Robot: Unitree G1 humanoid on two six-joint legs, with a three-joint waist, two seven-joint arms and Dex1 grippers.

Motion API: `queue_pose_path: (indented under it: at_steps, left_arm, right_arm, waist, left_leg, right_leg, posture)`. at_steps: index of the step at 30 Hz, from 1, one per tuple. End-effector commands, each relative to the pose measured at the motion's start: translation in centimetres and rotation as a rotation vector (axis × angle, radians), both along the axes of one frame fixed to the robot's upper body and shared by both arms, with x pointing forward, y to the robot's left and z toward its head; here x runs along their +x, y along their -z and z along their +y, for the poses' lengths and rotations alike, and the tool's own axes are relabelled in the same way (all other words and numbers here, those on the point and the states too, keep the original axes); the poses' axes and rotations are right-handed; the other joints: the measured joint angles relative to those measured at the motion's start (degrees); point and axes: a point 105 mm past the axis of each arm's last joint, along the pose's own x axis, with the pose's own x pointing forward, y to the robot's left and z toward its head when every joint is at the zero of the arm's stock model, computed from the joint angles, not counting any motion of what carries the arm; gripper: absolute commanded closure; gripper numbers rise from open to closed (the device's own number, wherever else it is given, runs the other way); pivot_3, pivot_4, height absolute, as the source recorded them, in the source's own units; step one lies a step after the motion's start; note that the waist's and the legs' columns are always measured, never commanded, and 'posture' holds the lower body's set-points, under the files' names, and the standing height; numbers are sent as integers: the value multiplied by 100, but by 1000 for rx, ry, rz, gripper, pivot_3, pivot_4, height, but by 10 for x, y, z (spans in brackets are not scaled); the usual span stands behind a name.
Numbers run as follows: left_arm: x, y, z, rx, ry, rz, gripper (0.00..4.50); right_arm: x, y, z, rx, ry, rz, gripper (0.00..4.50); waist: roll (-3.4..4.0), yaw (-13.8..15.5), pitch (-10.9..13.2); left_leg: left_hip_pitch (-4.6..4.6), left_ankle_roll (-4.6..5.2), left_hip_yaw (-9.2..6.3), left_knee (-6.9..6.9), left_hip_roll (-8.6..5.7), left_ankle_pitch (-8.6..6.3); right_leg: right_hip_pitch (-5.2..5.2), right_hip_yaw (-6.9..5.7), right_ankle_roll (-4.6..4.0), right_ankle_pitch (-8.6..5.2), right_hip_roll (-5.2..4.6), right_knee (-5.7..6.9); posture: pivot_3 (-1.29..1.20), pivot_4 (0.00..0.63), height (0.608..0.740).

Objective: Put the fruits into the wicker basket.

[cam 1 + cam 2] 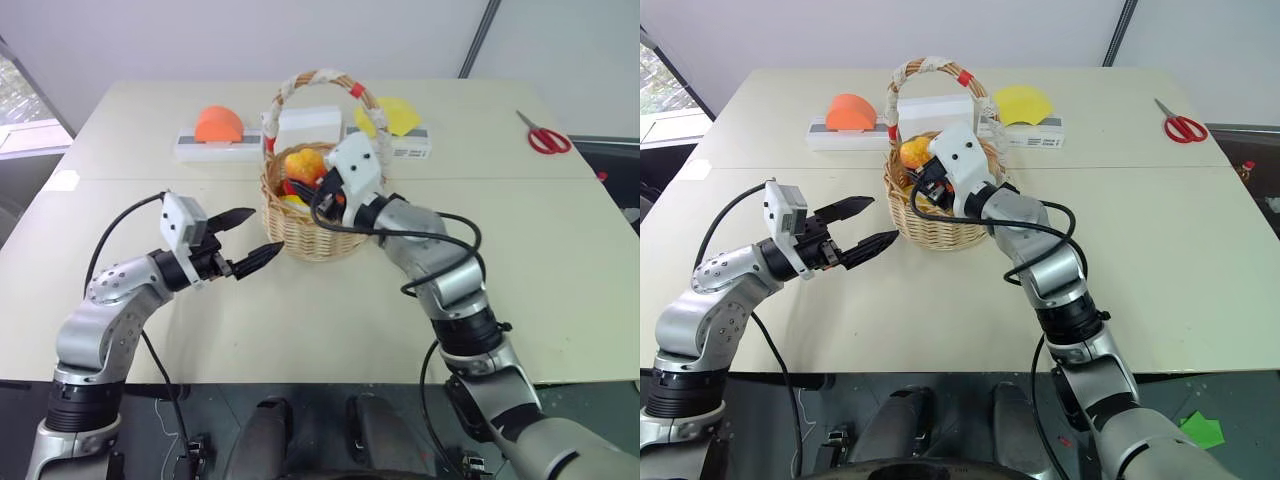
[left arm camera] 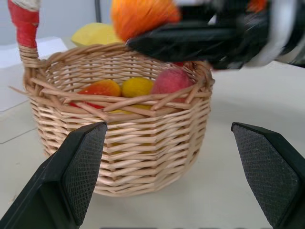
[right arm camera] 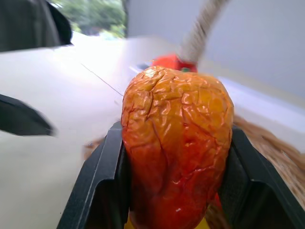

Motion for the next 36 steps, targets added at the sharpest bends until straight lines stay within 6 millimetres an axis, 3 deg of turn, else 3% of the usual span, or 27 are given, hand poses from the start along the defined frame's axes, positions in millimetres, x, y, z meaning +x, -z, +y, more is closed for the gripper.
queue_pose_path:
  at_steps: [1, 3, 7, 12, 17, 24, 27, 32, 33, 35, 36]
  left_arm:
    - [-7, -11, -3, -10, -1, -60, 0]
    - [-6, -10, -2, -16, -7, -59, 0]
    - [-4, -9, -2, -22, -10, -54, 0]
    - [-3, -8, -4, -32, 5, -46, 0]
    - [1, -7, -8, -35, 33, -35, 0]
    - [3, -8, -17, -46, 61, -39, 0]
    - [0, -8, -19, -47, 65, -41, 0]
    - [0, -8, -18, -48, 60, -41, 0]
    - [0, -8, -18, -48, 59, -41, 0]
    - [0, -8, -19, -49, 60, -41, 0]
    - [0, -8, -20, -52, 64, -40, 0]
  right_arm:
    - [0, -25, 2, 46, -4, -86, 852]
    - [-13, -35, 6, 46, -67, -149, 93]
    - [-50, -43, -6, 55, -233, -210, 93]
    - [-77, -25, -49, 76, -253, -100, 93]
    - [-58, -8, -90, 99, -37, -20, 93]
    - [-4, 0, -104, 142, 218, -21, 93]
    - [2, -2, -102, 171, 214, -22, 1388]
    - [-1, -7, -100, 200, 185, -41, 4124]
    - [-1, -9, -101, 205, 186, -46, 4389]
    - [-3, -13, -106, 219, 203, -63, 4372]
    - [-3, -16, -120, 224, 251, -85, 4372]
  waist:
    - [1, -5, 0]
    - [2, -15, 1]
    - [2, -6, 1]
    - [1, 23, 1]
    - [3, -37, 2]
    - [3, -56, 2]
    - [3, -28, 2]
    - [4, -1, 2]
    - [4, -3, 2]
    - [4, -3, 2]
    - [4, -3, 2]
  left_leg:
    - [-1, 0, 0, -1, 1, 0]
    - [-1, 0, 0, -2, 2, 0]
    - [-1, 1, -1, -2, 3, 0]
    - [-2, 7, -9, 2, 2, -4]
    - [15, 7, 3, 0, 11, -4]
    - [21, 5, 9, 0, 13, -2]
    - [19, 5, 8, -2, 13, -2]
    - [15, 6, 7, -3, 9, -2]
    - [15, 6, 7, -3, 8, -2]
    - [15, 6, 7, -3, 9, -2]
    - [15, 6, 7, -3, 9, -2]
  right_leg:
    - [-2, 0, 0, 0, 2, 0]
    - [-4, 0, 0, 0, 3, 1]
    - [-2, -4, 0, 0, 6, 3]
    - [14, -9, 1, 0, 1, -13]
    - [17, -5, 1, 0, 11, -7]
    - [17, -1, 0, -1, 17, 2]
    - [15, -1, 0, -1, 17, 2]
    - [15, -2, 0, -1, 11, -2]
    - [15, -1, 0, -1, 11, -2]
    - [15, -2, 0, -1, 12, -2]
    - [15, -2, 0, -1, 12, -2]
  posture:
    - [0, 150, 740]
    - [0, 150, 740]
    - [0, 150, 740]
    - [0, 150, 740]
    - [0, 150, 740]
    - [0, 150, 740]
    - [0, 150, 740]
    - [0, 150, 740]
    - [0, 150, 740]
    - [0, 150, 740]
    - [0, 150, 740]
